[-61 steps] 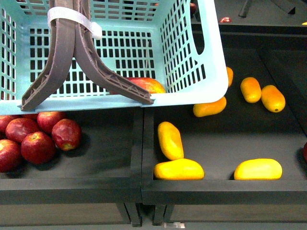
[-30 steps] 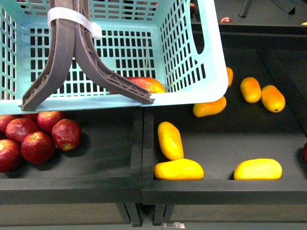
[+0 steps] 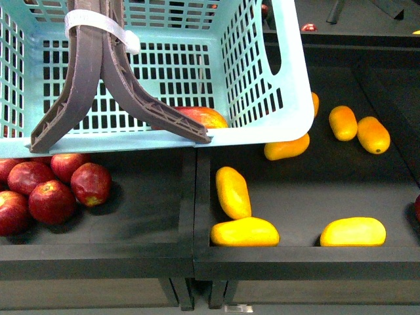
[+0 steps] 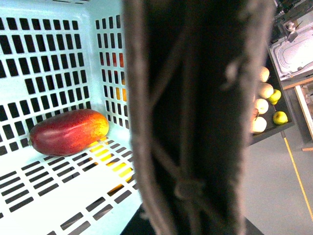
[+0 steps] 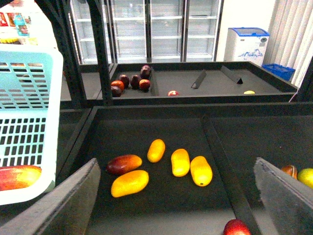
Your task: Pick mango and avocado into basket
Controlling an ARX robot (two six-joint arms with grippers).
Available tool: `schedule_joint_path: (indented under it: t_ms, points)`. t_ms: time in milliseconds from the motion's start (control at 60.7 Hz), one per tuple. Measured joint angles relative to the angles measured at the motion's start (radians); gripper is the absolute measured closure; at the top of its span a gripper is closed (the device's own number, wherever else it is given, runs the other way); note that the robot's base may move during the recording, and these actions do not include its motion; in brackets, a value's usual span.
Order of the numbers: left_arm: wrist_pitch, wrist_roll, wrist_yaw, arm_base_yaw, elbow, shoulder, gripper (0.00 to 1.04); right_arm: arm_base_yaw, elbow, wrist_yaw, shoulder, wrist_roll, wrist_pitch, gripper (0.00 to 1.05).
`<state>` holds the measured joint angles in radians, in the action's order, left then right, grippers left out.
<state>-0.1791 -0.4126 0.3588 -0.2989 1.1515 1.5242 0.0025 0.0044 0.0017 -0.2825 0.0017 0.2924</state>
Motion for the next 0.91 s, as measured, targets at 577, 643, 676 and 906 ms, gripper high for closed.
schedule_joint_path:
  t_ms: [577, 643, 676, 906]
  points:
    - [0.000, 0.000, 0.000, 0.000, 0.000, 0.000, 0.99, 0.000, 0.000, 0.000, 0.000, 0.000, 0.000, 0.08]
    - [0.000, 0.000, 0.000, 0.000, 0.000, 0.000, 0.99, 0.000, 0.000, 0.000, 0.000, 0.000, 0.000, 0.08]
    - [0.000, 0.000, 0.000, 0.000, 0.000, 0.000, 0.99, 0.000, 0.000, 0.000, 0.000, 0.000, 0.000, 0.08]
    - [0.000, 0.000, 0.010, -0.011, 0.000, 0.000, 0.99, -0.001, 0.000, 0.003, 0.001, 0.000, -0.003, 0.08]
